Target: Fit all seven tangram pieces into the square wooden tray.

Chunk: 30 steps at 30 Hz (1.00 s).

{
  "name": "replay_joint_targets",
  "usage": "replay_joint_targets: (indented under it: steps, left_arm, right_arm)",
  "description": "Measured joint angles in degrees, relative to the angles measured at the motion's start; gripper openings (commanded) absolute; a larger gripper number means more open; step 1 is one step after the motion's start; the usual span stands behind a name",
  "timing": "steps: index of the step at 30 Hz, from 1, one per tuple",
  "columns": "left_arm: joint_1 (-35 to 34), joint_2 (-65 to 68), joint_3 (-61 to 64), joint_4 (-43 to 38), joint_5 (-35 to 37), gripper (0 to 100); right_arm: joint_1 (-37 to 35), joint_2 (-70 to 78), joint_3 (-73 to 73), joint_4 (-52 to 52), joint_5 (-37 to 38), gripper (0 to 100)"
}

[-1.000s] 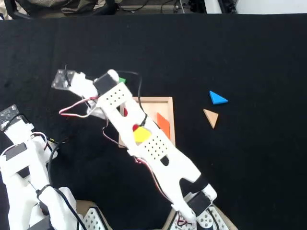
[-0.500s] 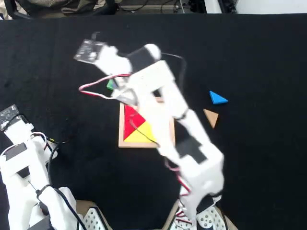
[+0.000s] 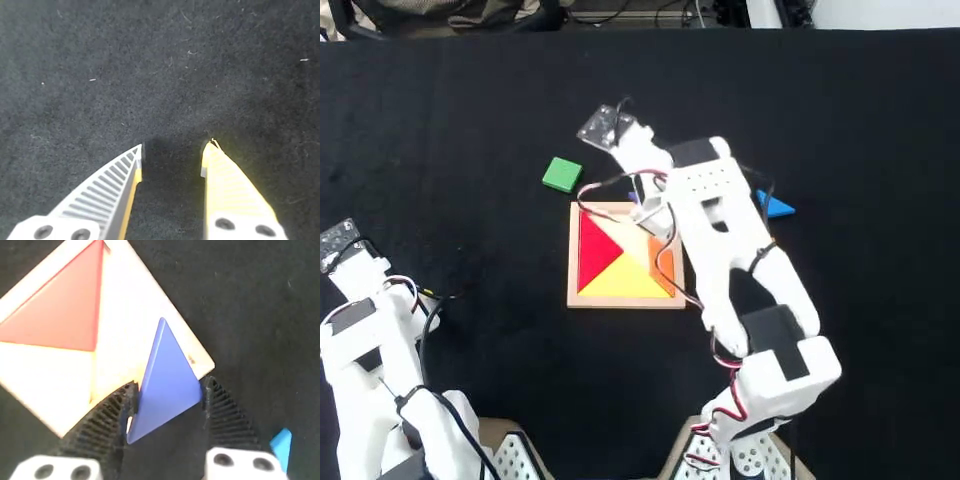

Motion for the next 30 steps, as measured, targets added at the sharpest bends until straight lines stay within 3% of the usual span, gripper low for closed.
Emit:
replay_joint_targets:
  steps: [8, 23, 30]
  left_arm:
    - [0.09, 0.00, 0.00, 0.00, 0.00, 21]
    - [0.09, 0.00, 0.00, 0.00, 0.00, 21]
    - [0.09, 0.00, 0.00, 0.00, 0.00, 21]
  right_arm:
    - [0.00, 0.00, 9.58, -13.63, 0.00, 17.3]
    - [1.58, 0.00, 12.57, -15.12, 2.64, 17.5]
    - [1.58, 0.00, 12.92, -15.12, 2.64, 26.1]
